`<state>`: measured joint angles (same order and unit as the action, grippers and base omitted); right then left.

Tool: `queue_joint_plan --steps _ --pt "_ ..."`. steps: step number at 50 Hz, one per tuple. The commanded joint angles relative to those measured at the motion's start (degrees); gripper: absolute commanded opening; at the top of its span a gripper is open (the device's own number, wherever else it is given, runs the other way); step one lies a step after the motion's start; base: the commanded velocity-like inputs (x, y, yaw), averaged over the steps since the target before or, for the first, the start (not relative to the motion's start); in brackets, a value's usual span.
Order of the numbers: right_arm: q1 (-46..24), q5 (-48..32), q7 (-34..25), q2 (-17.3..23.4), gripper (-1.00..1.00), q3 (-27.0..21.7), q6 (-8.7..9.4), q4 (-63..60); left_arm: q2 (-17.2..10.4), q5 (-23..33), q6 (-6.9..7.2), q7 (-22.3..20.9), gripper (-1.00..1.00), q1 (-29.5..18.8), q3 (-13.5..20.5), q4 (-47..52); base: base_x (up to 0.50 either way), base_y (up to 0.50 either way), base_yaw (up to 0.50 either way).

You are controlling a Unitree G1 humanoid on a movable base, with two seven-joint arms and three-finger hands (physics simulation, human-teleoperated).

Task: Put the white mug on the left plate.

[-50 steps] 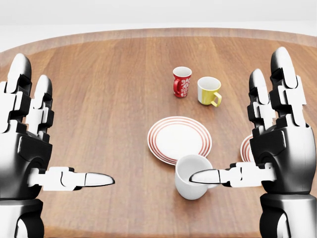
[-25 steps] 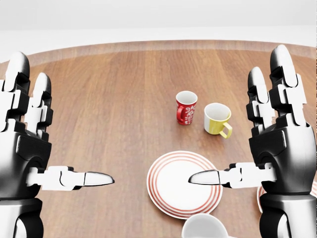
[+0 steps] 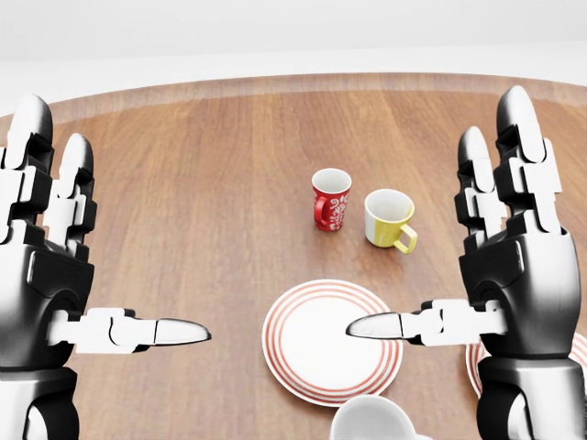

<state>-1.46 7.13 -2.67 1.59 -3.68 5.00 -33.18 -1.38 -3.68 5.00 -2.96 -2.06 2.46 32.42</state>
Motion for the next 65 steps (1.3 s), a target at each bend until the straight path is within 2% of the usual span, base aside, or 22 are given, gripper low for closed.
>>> queue_joint_plan --steps 1,8,16,22,28,38,43,51,55,58,65 --pt "0.2 -2.3 0.5 -0.1 1.0 1.3 0.0 2.9 0.0 0.0 0.0 0.0 1.0 0.1 0.0 0.0 0.0 0.0 0.0" --pt "-0.2 -7.4 -0.8 -0.3 1.0 4.3 0.0 4.5 0.1 0.2 0.0 -0.1 1.0 0.3 -0.2 -0.1 0.0 0.0 0.0" --pt "-7.5 -9.6 -1.0 -1.4 1.0 6.1 0.0 10.0 0.0 0.2 0.0 -0.2 1.0 0.2 0.0 -0.2 0.0 0.0 0.0" --pt "-15.5 -9.8 -1.2 -1.2 1.0 5.1 0.0 16.6 0.0 0.2 0.0 -0.1 1.0 0.1 0.0 -0.5 0.0 0.0 0.0" --pt "-19.2 -8.3 -1.0 -1.6 1.0 3.9 0.0 20.2 -0.1 0.1 0.0 -0.1 1.0 0.0 0.3 -0.6 0.0 0.0 0.0" --pt "-27.8 -2.9 -1.8 2.0 1.0 0.7 0.0 33.4 -0.2 0.1 0.0 -0.1 1.0 -0.2 0.5 -0.2 0.0 0.0 0.0" --pt "-26.8 -1.4 -3.5 2.4 1.0 0.5 0.0 34.6 -0.1 0.1 0.0 -0.1 1.0 0.0 0.4 -0.1 0.0 0.0 0.0" --pt "-21.7 1.1 -7.9 2.7 1.0 0.7 0.0 28.5 0.0 0.3 0.0 -0.1 1.0 0.1 0.0 0.2 0.0 0.0 0.0" --pt "-20.2 -0.8 -10.8 4.3 1.0 1.8 0.0 26.1 -0.1 0.3 0.0 -0.1 1.0 0.0 0.2 0.1 0.0 0.0 0.0" --pt "-16.6 -2.4 -13.5 4.8 1.0 2.6 0.0 19.2 -0.1 0.2 0.0 0.0 1.0 -0.1 0.5 0.0 0.0 0.0 0.0" --pt "-11.2 -12.8 -17.8 5.7 1.0 4.7 0.0 15.3 -0.2 0.3 0.0 -0.1 1.0 -0.1 0.4 0.0 0.0 0.0 0.0"
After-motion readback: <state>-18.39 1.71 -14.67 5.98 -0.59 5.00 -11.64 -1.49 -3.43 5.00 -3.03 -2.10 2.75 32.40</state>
